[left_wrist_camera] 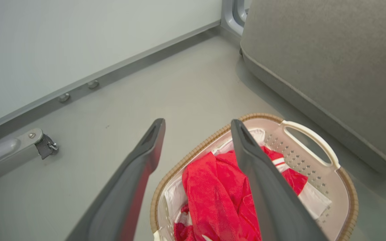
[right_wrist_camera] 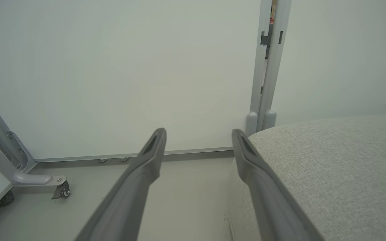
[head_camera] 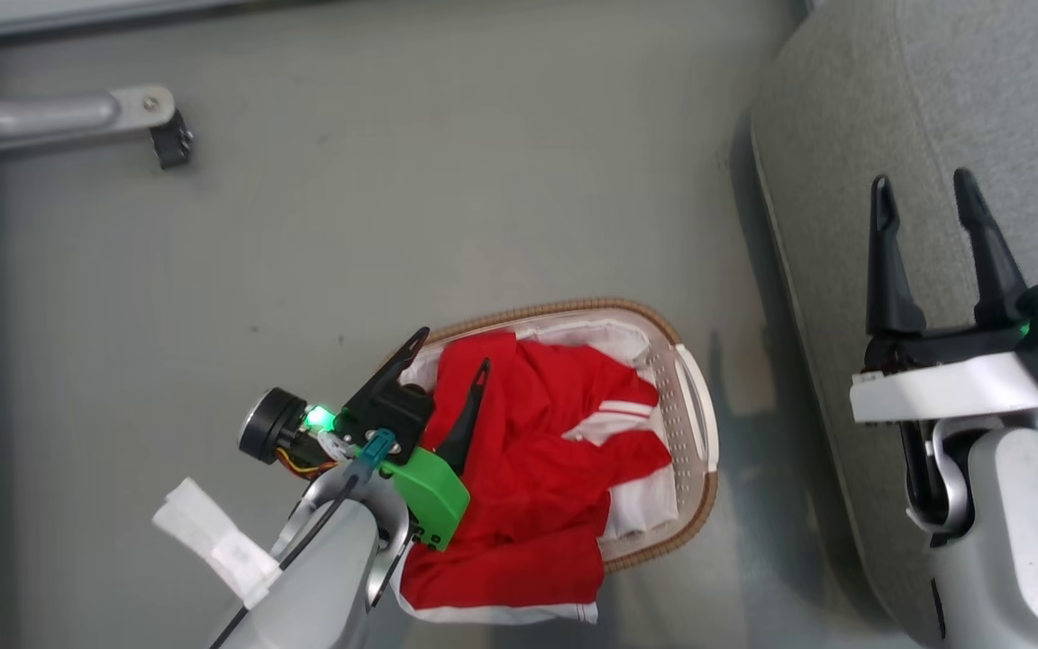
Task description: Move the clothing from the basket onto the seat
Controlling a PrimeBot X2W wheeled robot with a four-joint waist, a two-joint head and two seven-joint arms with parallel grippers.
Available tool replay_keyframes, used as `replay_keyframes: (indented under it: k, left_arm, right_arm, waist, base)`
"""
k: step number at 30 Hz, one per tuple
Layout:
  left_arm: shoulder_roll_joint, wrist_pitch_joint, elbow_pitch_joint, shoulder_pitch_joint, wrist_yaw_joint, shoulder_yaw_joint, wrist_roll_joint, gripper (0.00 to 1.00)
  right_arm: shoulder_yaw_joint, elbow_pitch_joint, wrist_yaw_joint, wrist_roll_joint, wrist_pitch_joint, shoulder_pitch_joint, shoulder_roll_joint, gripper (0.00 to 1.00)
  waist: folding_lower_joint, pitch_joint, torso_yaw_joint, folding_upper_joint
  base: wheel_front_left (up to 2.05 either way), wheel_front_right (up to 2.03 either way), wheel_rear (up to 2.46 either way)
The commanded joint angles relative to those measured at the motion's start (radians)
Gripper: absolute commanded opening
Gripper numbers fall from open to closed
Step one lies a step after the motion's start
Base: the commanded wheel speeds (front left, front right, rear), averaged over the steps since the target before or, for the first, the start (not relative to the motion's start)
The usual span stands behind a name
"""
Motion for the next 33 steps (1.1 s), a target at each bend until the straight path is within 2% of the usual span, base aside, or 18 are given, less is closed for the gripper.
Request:
replay_keyframes:
  k: [1,8,16,24,33]
  left_arm:
    - [0.006,-0.001,0.038,-0.038,-0.004,-0.018,0.007,1.0]
    - [0.006,-0.001,0.232,-0.151,-0.01,-0.13,0.017,1.0]
    - [0.006,-0.001,0.355,-0.237,-0.01,-0.228,0.0,1.0]
    - [0.007,-0.001,0.442,-0.294,-0.001,-0.291,-0.012,1.0]
    - [0.006,-0.001,0.547,-0.361,0.029,-0.301,-0.029,1.0]
  right_arm:
    - [0.001,-0.015,0.0,0.008,-0.005,-0.025,-0.003,1.0]
    - [0.029,-0.085,0.0,0.014,-0.005,-0.093,-0.003,1.0]
    - [0.053,-0.133,0.0,0.029,-0.005,-0.138,-0.003,1.0]
    - [0.063,-0.145,0.0,0.057,-0.005,-0.168,-0.003,1.0]
    - [0.07,-0.146,0.0,0.085,-0.005,-0.181,-0.003,1.0]
  waist:
    - [-0.0001,0.146,-0.046,0.0096]
    - [-0.0001,0.273,-0.073,0.0096]
    - [-0.0001,0.367,-0.112,0.0096]
    - [-0.0001,0.432,-0.152,0.0096]
    - [-0.0001,0.474,-0.18,0.0096]
  base:
    - [0.0,0.0,0.0]
    - [0.0,0.0,0.0]
    - [0.0,0.0,0.0]
    - [0.0,0.0,0.0]
    - [0.0,0.0,0.0]
